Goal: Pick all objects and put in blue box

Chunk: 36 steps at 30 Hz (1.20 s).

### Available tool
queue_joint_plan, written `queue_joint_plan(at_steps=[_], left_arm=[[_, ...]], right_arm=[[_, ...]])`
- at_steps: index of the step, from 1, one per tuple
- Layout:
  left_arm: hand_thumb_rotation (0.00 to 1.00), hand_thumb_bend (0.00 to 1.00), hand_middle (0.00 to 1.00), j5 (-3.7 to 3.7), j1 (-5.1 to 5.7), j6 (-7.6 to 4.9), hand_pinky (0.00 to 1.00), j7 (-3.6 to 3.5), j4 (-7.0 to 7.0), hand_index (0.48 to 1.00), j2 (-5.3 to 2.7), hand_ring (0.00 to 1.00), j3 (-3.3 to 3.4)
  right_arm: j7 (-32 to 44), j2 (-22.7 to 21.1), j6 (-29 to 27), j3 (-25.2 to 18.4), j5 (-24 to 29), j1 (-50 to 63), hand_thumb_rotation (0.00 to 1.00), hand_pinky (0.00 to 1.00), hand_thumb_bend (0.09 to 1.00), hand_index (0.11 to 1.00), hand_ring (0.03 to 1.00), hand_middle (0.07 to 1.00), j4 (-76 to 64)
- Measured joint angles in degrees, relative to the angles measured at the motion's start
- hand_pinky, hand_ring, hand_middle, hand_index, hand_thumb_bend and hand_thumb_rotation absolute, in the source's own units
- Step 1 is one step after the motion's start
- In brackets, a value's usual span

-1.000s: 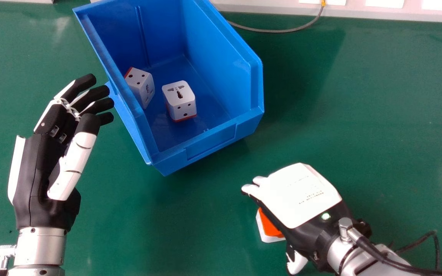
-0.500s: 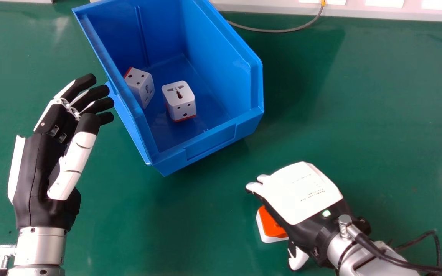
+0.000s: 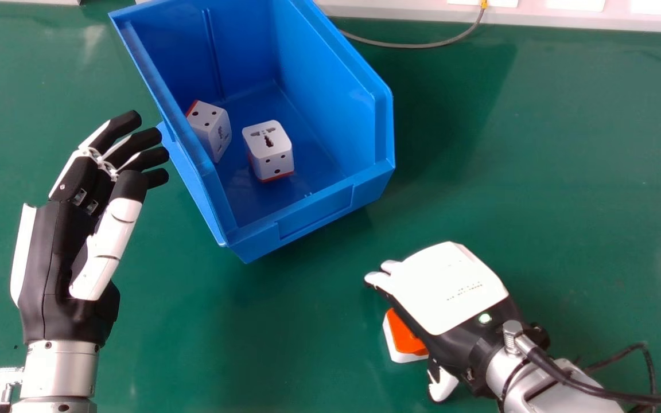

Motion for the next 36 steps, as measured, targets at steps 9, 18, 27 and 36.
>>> queue_joint_plan(at_steps=[9,18,27,36], left_arm=[[0.60,0.70,0.79,0.51,0.03,0.02,0.73,0.99,-0.41,0.798,-0.01,0.76,-0.05],[0.60,0.70,0.79,0.54,0.03,0.01,0.73,1.04,-0.46,0.796,0.00,0.76,-0.09],[0.60,0.70,0.79,0.51,0.10,0.02,0.73,1.11,-0.70,0.793,-0.01,0.76,-0.11],[0.60,0.69,0.79,0.69,0.09,0.02,0.72,1.25,-0.85,0.792,0.00,0.75,-0.11]], right_arm=[[-2.0,-0.6,0.3,1.1,0.4,-1.6,0.00,0.71,0.673,0.831,0.817,0.856,1.8],[-3.1,-1.1,0.9,1.8,1.6,-2.7,0.00,0.70,0.668,0.824,0.811,0.851,3.2],[-3.1,-1.6,1.4,2.5,2.4,-3.3,0.01,0.70,0.661,0.816,0.803,0.844,3.5],[-4.0,-0.7,3.5,2.3,6.0,-3.3,0.00,0.67,0.648,0.779,0.769,0.810,4.2]])
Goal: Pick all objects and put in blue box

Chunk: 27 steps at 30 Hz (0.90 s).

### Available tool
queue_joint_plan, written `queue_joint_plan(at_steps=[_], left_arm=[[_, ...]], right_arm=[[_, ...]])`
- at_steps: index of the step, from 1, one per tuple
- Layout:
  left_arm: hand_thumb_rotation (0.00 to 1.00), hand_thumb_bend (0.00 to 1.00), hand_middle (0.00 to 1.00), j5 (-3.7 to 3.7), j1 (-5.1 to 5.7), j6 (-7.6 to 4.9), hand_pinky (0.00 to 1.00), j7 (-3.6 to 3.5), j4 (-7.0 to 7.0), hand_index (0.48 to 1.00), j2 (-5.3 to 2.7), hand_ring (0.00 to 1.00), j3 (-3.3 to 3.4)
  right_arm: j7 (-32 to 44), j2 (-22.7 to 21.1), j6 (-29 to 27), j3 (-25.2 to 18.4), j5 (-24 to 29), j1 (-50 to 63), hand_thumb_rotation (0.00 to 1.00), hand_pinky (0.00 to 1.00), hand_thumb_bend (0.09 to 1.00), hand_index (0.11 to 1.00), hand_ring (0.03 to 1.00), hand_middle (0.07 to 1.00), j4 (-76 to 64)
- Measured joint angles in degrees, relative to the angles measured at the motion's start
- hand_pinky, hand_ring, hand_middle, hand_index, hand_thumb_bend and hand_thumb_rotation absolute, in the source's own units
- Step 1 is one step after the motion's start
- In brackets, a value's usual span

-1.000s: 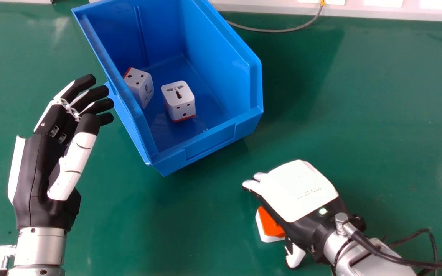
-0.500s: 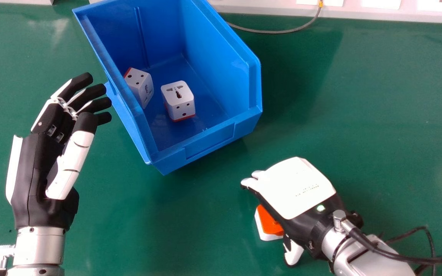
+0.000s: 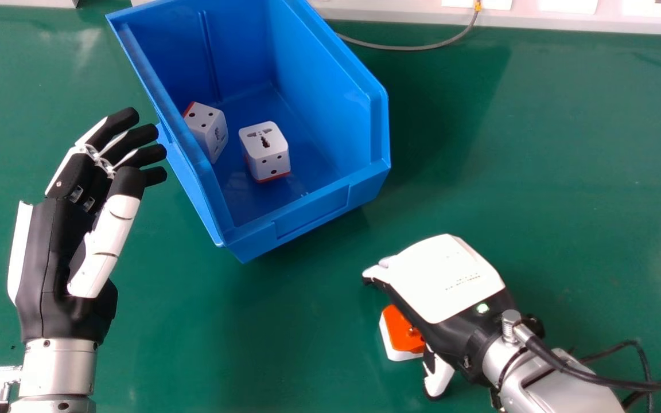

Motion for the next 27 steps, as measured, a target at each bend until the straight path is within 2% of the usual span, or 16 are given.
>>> queue_joint_plan(at_steps=[1,2,6,7,13,14,19,20,27], left_arm=[[0.60,0.69,0.79,-0.02,0.00,0.00,0.72,-0.04,0.02,0.792,0.00,0.75,0.02],[0.60,0.69,0.78,-0.08,0.00,0.00,0.72,-0.11,0.04,0.791,0.00,0.75,0.03],[0.60,0.69,0.78,-0.16,0.00,0.00,0.72,-0.19,0.04,0.791,0.00,0.75,0.03],[0.60,0.70,0.78,-0.15,0.00,0.00,0.72,-0.17,0.03,0.790,0.00,0.75,0.02],[0.60,0.70,0.78,-0.07,0.05,0.03,0.72,-0.09,-0.23,0.790,0.00,0.75,-0.04],[0.60,0.70,0.78,-0.05,0.06,0.02,0.72,-0.07,-0.23,0.790,0.00,0.75,-0.03],[0.60,0.70,0.78,-0.16,0.12,0.03,0.72,-0.14,-0.23,0.790,0.00,0.75,-0.02],[0.60,0.70,0.78,-0.23,0.12,0.03,0.72,-0.18,-0.23,0.791,0.00,0.75,-0.02],[0.60,0.70,0.78,-0.30,0.28,0.12,0.72,-0.25,-0.61,0.792,0.00,0.75,-0.07]], right_arm=[[-0.2,0.1,0.6,-0.1,0.5,0.2,0.00,0.67,0.648,0.779,0.769,0.810,0.0],[-0.4,0.3,0.9,-0.2,0.8,0.4,0.00,0.59,0.623,0.729,0.689,0.734,0.1],[-1.2,0.7,1.9,-0.4,1.3,1.1,0.00,0.59,0.623,0.729,0.689,0.734,0.0],[-1.2,0.8,2.2,-0.4,1.5,1.2,0.00,0.52,0.603,0.685,0.621,0.672,-0.1],[-1.2,1.0,3.1,-0.5,2.6,1.5,0.00,0.52,0.603,0.685,0.621,0.672,-0.5],[-1.2,0.9,3.1,-0.5,2.6,1.5,0.00,0.47,0.587,0.650,0.572,0.625,-0.5],[-1.4,0.9,3.1,-0.4,2.8,1.5,0.00,0.47,0.587,0.650,0.572,0.625,-0.6],[-1.4,0.9,3.0,-0.4,2.8,1.5,0.00,0.43,0.574,0.623,0.530,0.585,-0.7],[-1.5,0.6,2.9,-0.4,3.1,1.6,0.00,0.40,0.564,0.602,0.499,0.554,-0.7]])
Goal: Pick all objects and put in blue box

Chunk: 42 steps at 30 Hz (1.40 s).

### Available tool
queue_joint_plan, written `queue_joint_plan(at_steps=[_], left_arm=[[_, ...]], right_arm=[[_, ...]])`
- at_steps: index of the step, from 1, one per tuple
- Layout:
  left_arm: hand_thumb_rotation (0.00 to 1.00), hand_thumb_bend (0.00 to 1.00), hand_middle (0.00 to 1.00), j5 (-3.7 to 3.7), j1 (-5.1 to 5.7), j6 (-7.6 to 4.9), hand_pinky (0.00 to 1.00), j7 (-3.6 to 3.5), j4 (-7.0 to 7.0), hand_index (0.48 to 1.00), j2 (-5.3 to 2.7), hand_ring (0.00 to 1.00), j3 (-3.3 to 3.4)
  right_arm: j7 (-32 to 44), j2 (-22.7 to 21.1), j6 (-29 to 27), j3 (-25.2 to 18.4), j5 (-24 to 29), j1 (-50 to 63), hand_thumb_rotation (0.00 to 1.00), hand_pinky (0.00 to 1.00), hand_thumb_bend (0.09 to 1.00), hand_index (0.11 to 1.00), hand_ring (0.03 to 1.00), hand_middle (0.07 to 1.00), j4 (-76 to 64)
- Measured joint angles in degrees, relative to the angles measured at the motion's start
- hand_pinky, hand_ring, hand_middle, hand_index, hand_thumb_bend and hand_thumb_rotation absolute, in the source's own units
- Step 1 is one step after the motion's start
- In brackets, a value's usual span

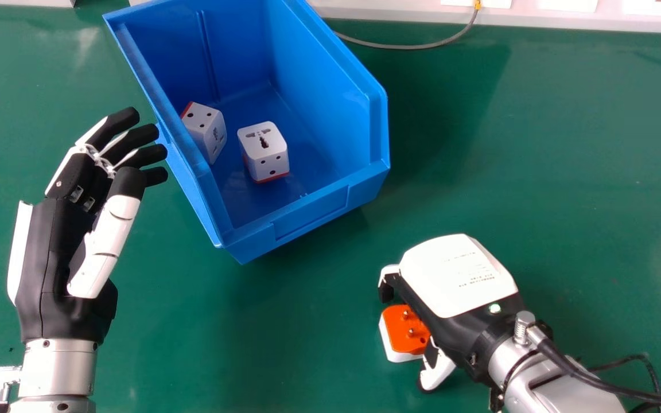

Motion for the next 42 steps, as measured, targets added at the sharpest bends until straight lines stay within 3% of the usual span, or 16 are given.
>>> queue_joint_plan(at_steps=[23,33,42], left_arm=[[0.59,0.70,0.78,-0.02,0.17,0.00,0.73,-0.10,-0.05,0.793,0.00,0.76,-0.07],[0.59,0.70,0.78,-0.10,0.16,-0.01,0.73,-1.15,-0.01,0.792,0.00,0.76,-0.03],[0.59,0.70,0.78,-0.12,0.16,-0.01,0.74,-0.97,0.02,0.793,-0.01,0.76,0.09]], right_arm=[[-3.1,-1.1,-0.7,-0.2,4.6,0.2,0.00,0.31,0.537,0.541,0.408,0.467,0.0],[-3.1,-1.4,-0.7,-0.2,4.8,0.2,0.00,0.30,0.529,0.538,0.400,0.472,0.0],[-4.5,-1.3,-1.3,-0.5,5.9,0.6,0.00,0.30,0.523,0.536,0.393,0.473,-1.1]])
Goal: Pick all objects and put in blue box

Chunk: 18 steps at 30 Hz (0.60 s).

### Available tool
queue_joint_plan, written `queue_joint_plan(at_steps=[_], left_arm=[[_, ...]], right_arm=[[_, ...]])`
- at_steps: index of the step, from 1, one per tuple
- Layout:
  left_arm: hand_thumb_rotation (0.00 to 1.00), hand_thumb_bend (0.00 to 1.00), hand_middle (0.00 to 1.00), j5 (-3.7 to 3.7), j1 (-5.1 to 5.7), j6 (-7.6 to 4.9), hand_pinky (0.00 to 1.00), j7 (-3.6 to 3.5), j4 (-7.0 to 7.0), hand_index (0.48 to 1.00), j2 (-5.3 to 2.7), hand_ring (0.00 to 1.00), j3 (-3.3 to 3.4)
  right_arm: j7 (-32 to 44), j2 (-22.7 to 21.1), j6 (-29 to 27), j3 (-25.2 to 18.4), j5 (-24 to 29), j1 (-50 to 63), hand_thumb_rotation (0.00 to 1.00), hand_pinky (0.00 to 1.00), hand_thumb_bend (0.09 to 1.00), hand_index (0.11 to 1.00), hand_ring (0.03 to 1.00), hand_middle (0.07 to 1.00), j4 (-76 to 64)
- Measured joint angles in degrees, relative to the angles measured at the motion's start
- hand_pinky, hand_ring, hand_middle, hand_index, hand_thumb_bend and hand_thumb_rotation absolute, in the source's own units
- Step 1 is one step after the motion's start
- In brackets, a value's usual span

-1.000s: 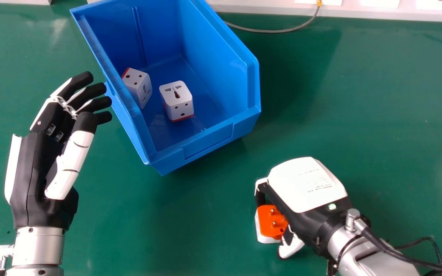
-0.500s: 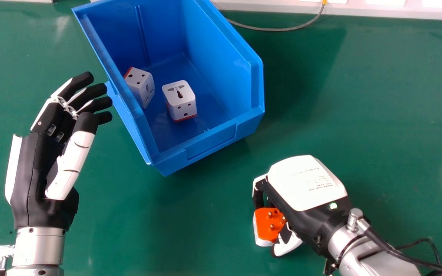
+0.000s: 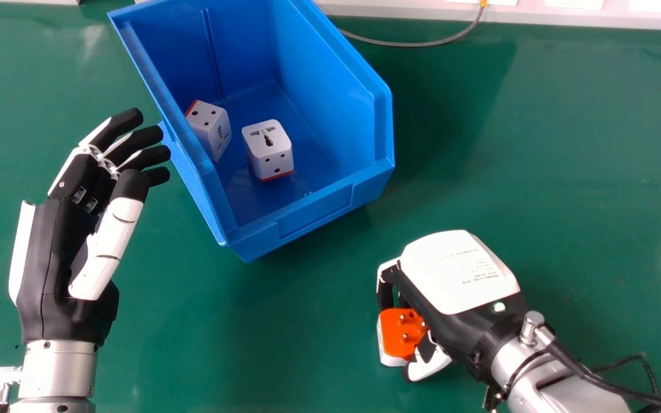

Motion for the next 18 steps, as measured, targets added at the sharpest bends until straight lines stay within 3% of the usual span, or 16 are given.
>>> queue_joint_plan(at_steps=[13,18], left_arm=[[0.59,0.70,0.78,-0.02,-0.02,-0.01,0.74,0.03,0.01,0.793,-0.01,0.76,0.04],[0.59,0.70,0.78,0.29,-0.02,-0.02,0.74,0.80,0.00,0.794,-0.03,0.76,0.02]], right_arm=[[-7.4,0.2,-4.7,-2.6,5.0,2.2,0.00,0.30,0.519,0.528,0.396,0.479,-3.3],[-11.7,0.3,-6.5,-3.1,5.1,2.3,0.00,0.30,0.518,0.525,0.399,0.480,-2.9]])
